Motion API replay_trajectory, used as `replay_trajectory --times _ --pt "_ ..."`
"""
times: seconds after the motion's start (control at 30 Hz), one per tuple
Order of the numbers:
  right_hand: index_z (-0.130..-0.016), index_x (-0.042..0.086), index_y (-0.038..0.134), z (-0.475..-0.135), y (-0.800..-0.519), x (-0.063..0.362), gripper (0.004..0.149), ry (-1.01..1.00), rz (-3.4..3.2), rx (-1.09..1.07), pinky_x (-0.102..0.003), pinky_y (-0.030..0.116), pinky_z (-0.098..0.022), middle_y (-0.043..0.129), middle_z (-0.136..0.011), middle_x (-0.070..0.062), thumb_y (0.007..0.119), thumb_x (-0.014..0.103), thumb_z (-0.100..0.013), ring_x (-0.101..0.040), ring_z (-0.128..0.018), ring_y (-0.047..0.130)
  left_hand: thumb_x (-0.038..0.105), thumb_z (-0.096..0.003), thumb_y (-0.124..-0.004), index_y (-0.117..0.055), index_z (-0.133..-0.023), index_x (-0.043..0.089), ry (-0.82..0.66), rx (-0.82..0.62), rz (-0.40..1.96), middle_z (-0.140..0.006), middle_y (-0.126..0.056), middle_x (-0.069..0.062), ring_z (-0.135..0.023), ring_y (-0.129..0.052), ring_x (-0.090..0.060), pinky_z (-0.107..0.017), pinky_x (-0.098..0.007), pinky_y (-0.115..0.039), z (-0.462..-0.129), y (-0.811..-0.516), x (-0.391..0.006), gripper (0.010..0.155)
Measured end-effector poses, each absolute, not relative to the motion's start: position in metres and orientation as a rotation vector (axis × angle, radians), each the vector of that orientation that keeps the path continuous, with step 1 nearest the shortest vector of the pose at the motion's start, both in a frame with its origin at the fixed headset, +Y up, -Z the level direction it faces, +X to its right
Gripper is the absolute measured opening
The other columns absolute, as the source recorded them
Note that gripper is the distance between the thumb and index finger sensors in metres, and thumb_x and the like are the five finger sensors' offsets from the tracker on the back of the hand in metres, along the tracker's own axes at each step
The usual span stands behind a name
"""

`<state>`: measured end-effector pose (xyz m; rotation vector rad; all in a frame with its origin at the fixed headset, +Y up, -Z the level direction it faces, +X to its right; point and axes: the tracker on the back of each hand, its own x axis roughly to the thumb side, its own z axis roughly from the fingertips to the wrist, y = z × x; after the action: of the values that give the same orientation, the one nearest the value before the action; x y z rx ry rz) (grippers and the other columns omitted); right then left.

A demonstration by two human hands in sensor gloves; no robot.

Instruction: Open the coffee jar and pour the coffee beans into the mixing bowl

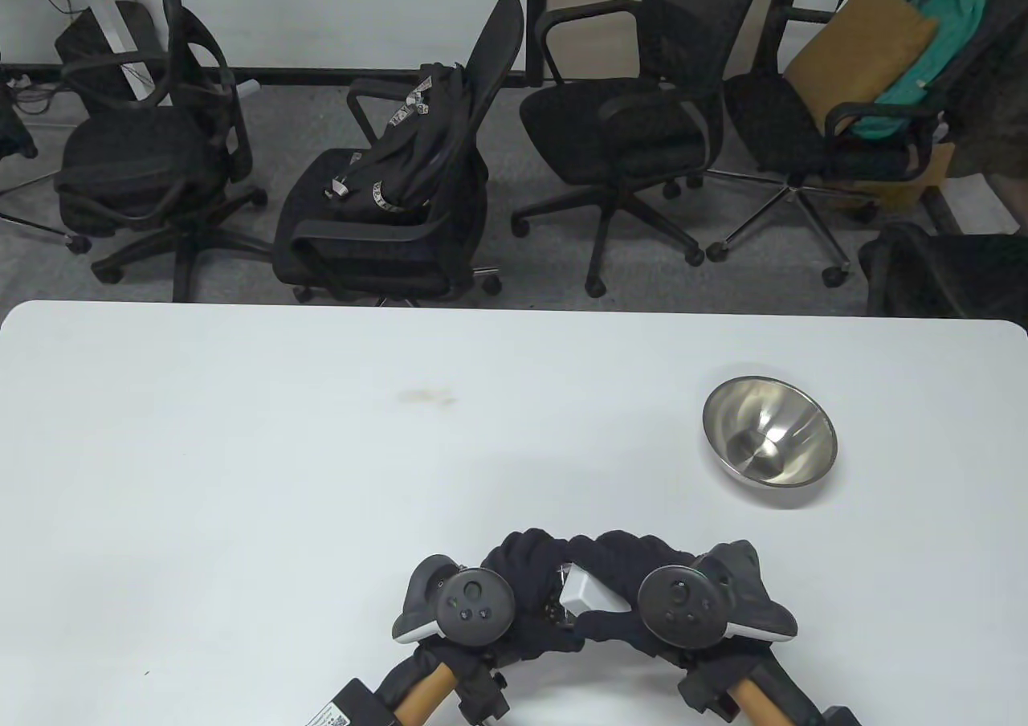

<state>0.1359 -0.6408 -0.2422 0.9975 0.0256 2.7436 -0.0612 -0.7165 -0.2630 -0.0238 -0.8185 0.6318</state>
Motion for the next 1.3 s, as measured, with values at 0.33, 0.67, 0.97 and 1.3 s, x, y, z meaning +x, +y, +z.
replay_trajectory --times 0.33,0.67,0.97,1.3 --pt "-0.110 0.030 0.057 -0.237 -0.638 0.134 0.070 0.007 2.759 1.126 -0.060 0.071 -0.067 0.060 -0.114 -0.019 0.089 0.046 -0.049 -0.046 -0.094 0.071 0.048 -0.0408 -0.103 -0.059 -0.109 0.002 -0.842 -0.031 0.637 -0.102 -0.062 -0.025 -0.089 -0.070 -0.043 -0.071 -0.062 -0.066 -0.263 -0.717 -0.062 0.094" --pt "-0.118 0.003 0.045 -0.241 -0.642 0.139 0.092 0.038 2.832 0.636 -0.048 0.083 -0.048 0.075 -0.094 -0.039 0.050 0.070 -0.057 -0.046 -0.067 0.091 0.048 -0.0409 -0.103 -0.058 -0.109 0.001 -0.796 0.030 0.570 -0.102 -0.061 -0.025 -0.089 -0.070 -0.043 -0.071 -0.063 -0.066 -0.258 -0.714 -0.057 0.094" --pt "-0.109 -0.005 0.060 -0.246 -0.652 0.135 0.088 0.093 2.817 0.583 -0.041 0.086 -0.039 0.086 -0.081 -0.033 0.058 0.067 -0.058 -0.035 -0.053 0.097 0.048 -0.0409 -0.104 -0.058 -0.109 0.001 -0.776 0.041 0.540 -0.102 -0.061 -0.026 -0.088 -0.070 -0.044 -0.070 -0.063 -0.066 -0.256 -0.715 -0.055 0.094" --pt "-0.111 0.001 0.058 -0.245 -0.649 0.134 0.083 0.086 2.802 0.717 -0.045 0.083 -0.047 0.079 -0.091 -0.034 0.068 0.062 -0.057 -0.039 -0.063 0.092 0.048 -0.0410 -0.103 -0.058 -0.109 0.001 -0.789 0.022 0.562 -0.102 -0.061 -0.026 -0.089 -0.070 -0.044 -0.070 -0.063 -0.066 -0.258 -0.715 -0.056 0.094"
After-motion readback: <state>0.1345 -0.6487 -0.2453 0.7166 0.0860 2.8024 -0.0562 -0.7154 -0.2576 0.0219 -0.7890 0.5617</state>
